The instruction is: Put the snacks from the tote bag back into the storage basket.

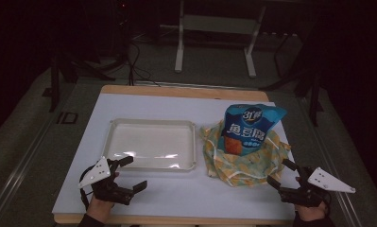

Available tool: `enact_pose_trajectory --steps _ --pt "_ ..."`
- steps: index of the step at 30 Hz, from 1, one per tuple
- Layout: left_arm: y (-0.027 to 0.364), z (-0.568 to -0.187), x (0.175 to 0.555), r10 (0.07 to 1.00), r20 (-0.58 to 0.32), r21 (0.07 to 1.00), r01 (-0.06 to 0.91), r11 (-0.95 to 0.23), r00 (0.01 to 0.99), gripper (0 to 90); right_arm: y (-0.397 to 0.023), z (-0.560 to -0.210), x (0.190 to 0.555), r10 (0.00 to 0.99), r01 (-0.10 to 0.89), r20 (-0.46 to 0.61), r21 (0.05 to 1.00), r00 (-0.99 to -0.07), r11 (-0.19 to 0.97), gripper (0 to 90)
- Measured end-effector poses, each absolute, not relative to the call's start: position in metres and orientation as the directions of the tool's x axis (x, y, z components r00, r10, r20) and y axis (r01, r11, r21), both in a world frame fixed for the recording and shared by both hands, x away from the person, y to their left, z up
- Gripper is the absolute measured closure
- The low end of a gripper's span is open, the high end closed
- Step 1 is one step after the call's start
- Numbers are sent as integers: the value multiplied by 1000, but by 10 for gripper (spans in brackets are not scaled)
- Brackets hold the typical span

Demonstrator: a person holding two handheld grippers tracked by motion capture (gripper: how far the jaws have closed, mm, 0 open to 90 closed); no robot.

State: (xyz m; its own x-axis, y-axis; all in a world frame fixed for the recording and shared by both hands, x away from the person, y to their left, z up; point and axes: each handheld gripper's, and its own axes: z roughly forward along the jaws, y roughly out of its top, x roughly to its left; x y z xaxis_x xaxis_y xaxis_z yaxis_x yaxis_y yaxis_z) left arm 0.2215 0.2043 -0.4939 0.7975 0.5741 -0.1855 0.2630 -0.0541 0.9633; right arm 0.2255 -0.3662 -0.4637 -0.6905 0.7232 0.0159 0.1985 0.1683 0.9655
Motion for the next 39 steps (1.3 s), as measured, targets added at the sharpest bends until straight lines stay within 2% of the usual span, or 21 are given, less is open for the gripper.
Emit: enact_pose_trajectory --steps 7,11,15,23,39 --pt "205 -491 224 554 -236 948 315 -50 798 3 -363 -462 222 707 183 -9 964 -708 195 127" --pt "202 -490 224 562 -209 951 300 -73 800 3 -364 -463 220 694 181 -21 959 -720 217 127" --pt "188 -492 221 568 -136 960 250 -128 812 3 -367 -461 219 679 184 -7 961 -734 209 127" --pt "171 -490 230 570 -160 943 295 -153 806 4 -360 -458 219 653 174 -37 951 -757 256 126" --pt "148 -477 243 508 -162 943 284 -172 846 4 -357 -452 227 630 190 -18 946 -776 262 133"
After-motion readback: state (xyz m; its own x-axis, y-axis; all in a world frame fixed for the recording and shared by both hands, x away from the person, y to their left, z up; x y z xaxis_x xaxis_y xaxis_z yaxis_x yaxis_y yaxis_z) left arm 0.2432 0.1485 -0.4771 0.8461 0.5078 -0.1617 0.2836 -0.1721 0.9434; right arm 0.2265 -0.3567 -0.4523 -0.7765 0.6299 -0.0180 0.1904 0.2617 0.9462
